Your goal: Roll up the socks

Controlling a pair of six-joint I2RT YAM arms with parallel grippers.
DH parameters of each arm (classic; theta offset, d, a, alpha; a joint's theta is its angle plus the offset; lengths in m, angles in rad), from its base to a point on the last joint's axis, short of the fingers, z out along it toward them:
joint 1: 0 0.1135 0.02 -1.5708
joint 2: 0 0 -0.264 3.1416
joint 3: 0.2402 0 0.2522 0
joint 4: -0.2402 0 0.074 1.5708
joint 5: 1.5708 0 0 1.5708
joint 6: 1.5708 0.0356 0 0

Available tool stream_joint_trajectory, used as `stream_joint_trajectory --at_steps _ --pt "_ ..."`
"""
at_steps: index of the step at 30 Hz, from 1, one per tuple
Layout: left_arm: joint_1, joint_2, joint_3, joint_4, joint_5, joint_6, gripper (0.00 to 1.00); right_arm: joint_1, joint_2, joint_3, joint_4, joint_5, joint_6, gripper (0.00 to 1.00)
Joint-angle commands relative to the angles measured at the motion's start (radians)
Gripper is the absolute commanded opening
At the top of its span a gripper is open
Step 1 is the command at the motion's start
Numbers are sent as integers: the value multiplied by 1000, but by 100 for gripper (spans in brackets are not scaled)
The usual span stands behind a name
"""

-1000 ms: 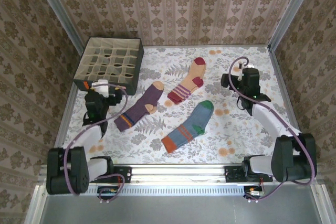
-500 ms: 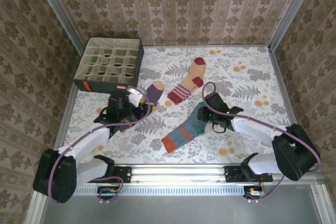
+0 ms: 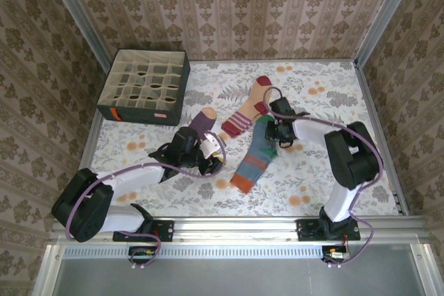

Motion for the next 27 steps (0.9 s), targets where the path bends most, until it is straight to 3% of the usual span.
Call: stream_joint_trajectory --at_steps 1,6,8,10,13,17,22,27 --pt "-24 -1 61 -60 35 178 43 -70 105 123 -103 -113 -128 22" --pt "-66 26 117 -162 13 350 36 -92 101 281 -192 -110 -205 29" --pt "-112 46 129 -176 -48 436 33 -92 52 294 -215 -113 -250 35" --pt "-159 65 123 -144 -118 495 31 -90 4 275 -231 -124 -282 35" --pt "-233 104 91 -33 -210 570 32 -67 -114 174 -214 -182 -305 32" --pt "-297 185 113 -1 -271 648 32 30 -268 -29 -109 -206 -207 36" --pt "-324 259 154 -4 -221 669 33 186 -397 -255 42 -125 -71 37" --pt "-334 306 160 -2 -186 683 33 232 -536 -437 119 -93 -6 35"
